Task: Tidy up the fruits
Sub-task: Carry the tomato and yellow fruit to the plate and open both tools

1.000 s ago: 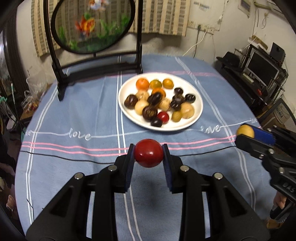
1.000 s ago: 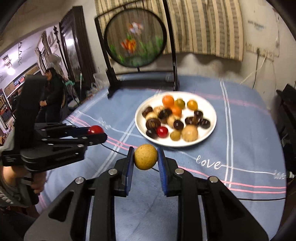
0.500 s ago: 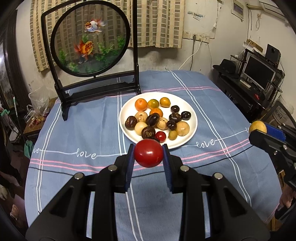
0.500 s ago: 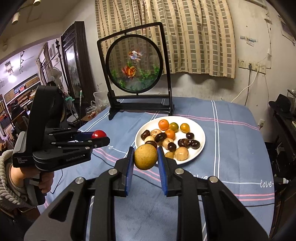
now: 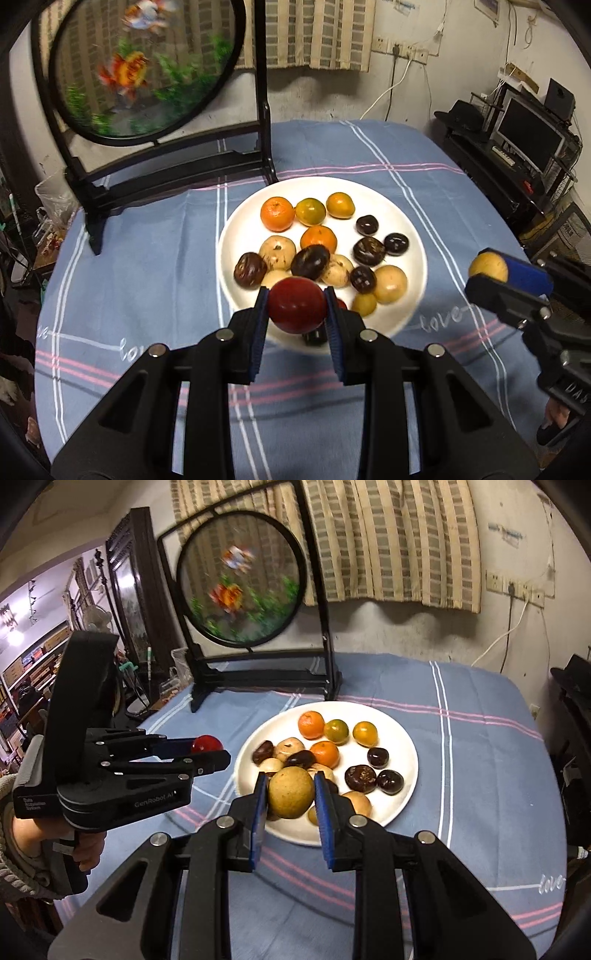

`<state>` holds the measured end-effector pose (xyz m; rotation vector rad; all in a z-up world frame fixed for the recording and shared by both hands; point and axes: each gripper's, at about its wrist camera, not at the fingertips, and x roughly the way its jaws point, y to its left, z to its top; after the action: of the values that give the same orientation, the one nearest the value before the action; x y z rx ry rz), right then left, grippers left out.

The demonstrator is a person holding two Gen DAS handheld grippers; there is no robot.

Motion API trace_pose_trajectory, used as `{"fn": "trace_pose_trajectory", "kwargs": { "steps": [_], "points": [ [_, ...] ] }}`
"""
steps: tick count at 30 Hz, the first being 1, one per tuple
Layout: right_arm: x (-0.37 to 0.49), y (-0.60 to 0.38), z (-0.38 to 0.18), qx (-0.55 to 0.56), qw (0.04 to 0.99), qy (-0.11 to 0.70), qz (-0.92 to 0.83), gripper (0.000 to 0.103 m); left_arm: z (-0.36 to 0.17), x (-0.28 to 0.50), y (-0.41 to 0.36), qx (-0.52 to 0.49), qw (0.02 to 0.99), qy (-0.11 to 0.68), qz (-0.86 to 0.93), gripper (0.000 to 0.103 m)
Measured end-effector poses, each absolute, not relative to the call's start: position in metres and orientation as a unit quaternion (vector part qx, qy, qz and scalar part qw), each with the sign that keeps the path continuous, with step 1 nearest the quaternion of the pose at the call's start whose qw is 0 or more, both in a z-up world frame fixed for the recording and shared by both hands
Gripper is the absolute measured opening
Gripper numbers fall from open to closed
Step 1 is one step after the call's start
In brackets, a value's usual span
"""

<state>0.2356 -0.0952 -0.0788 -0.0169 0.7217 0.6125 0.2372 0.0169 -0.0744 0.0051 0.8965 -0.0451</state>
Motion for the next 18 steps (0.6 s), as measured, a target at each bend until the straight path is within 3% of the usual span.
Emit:
{"fn": "trace_pose_trajectory", "kwargs": {
  "steps": [9, 12, 13, 14, 15, 18],
  "points": [
    [0.298, -0.088, -0.126, -0.013, 0.882, 0.382, 0.277, 0.025, -0.127, 0.302, 0.012, 0.0, 0.881, 0.471, -0.035, 0.03],
    [0.308, -0.084, -0.14, -0.023, 0.875, 0.398, 0.276, 0.027, -0.137, 0.311, 0.01, -0.003, 0.879, 0.474, -0.044, 0.035],
    [0.31, -0.083, -0.142, -0.022, 0.876, 0.398, 0.271, 0.03, -0.138, 0.312, 0.009, 0.001, 0.88, 0.473, -0.041, 0.042],
    [0.31, -0.083, -0.143, -0.021, 0.878, 0.397, 0.268, 0.048, -0.138, 0.313, 0.008, 0.005, 0.882, 0.47, -0.035, 0.054],
    [0.309, -0.084, -0.142, -0.024, 0.883, 0.39, 0.26, 0.062, -0.137, 0.313, 0.008, 0.005, 0.885, 0.465, -0.032, 0.055],
    [0.304, -0.087, -0.136, -0.025, 0.889, 0.375, 0.263, 0.063, -0.132, 0.313, 0.014, -0.008, 0.887, 0.462, -0.028, 0.057]
  ]
}}
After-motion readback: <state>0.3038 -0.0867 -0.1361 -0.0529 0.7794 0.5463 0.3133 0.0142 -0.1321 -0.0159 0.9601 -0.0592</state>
